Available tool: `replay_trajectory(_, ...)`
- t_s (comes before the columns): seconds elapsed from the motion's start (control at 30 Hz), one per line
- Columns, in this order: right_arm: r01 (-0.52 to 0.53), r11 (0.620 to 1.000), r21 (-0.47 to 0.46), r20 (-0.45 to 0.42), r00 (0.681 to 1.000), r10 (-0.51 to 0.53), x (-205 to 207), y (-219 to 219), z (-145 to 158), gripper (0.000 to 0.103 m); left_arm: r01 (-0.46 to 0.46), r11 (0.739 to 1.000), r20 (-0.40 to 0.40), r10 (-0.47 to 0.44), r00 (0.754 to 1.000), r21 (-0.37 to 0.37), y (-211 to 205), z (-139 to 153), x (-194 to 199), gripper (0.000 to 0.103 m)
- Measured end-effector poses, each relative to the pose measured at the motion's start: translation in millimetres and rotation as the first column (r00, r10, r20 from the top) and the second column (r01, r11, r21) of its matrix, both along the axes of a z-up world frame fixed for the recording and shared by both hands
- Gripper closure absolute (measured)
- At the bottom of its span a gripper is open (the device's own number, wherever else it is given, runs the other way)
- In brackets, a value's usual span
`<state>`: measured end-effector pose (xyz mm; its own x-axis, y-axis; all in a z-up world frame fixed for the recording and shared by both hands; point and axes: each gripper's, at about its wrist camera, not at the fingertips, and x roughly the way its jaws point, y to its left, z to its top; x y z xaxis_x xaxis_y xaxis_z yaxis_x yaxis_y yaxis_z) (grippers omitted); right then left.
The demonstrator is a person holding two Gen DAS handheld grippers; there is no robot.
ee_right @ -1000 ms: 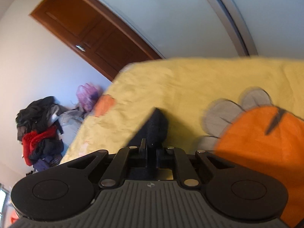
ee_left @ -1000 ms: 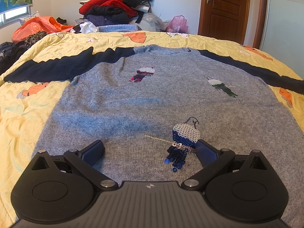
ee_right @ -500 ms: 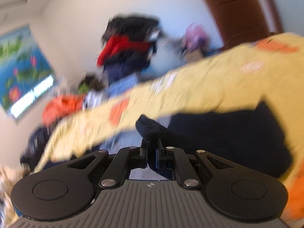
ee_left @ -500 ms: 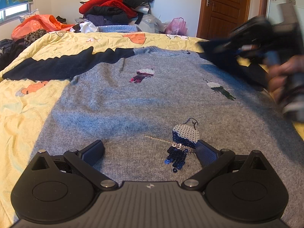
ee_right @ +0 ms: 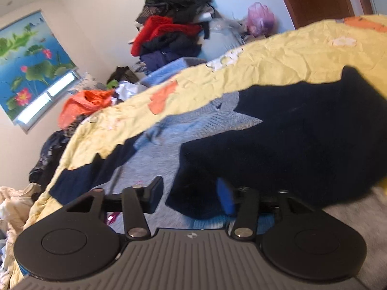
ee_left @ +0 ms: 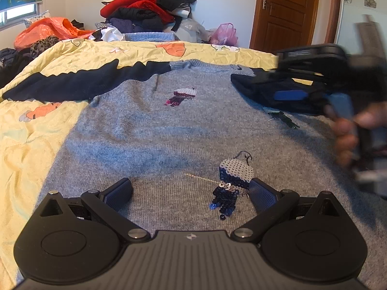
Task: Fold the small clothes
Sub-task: 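Carry the navy sleeve across the chest with the right gripper while the left gripper grasps the other sleeve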
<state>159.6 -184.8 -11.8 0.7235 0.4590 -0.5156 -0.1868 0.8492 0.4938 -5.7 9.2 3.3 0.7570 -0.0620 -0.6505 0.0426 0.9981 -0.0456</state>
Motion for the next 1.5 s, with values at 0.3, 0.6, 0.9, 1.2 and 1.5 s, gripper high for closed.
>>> replay_trajectory(0.3,0.096,0.994,-0.06,0.05,0.994,-0.093,-83,-39,-7,0.047,0.083,0.992,0.04,-0.08,0.996,-0.094,-2,26,14,0.0)
replay_trajectory(0.6,0.096,0.995,-0.037,0.072,0.993,-0.093,-84,-42,-13,0.04,0.038,0.814,-0.112,-0.125,0.986,-0.58,-3,35,154,0.0)
replay_trajectory(0.9,0.066,0.998,-0.003,0.081,0.995,-0.065,-85,-43,-15,0.03,-0.049,0.78,-0.241,-0.132,0.962,-0.623,-34,5,213,0.061)
replay_trajectory(1.2,0.075,0.997,0.037,0.075,0.994,-0.077,-83,-48,-18,0.03,0.118,0.941,-0.112,-0.16,0.981,-0.317,-60,43,208,0.095)
replay_trajectory(1.5,0.074,0.996,0.04,0.074,0.994,-0.077,-82,-49,-19,0.03,-0.023,0.984,-0.091,0.006,0.996,-0.179,6,35,191,0.095)
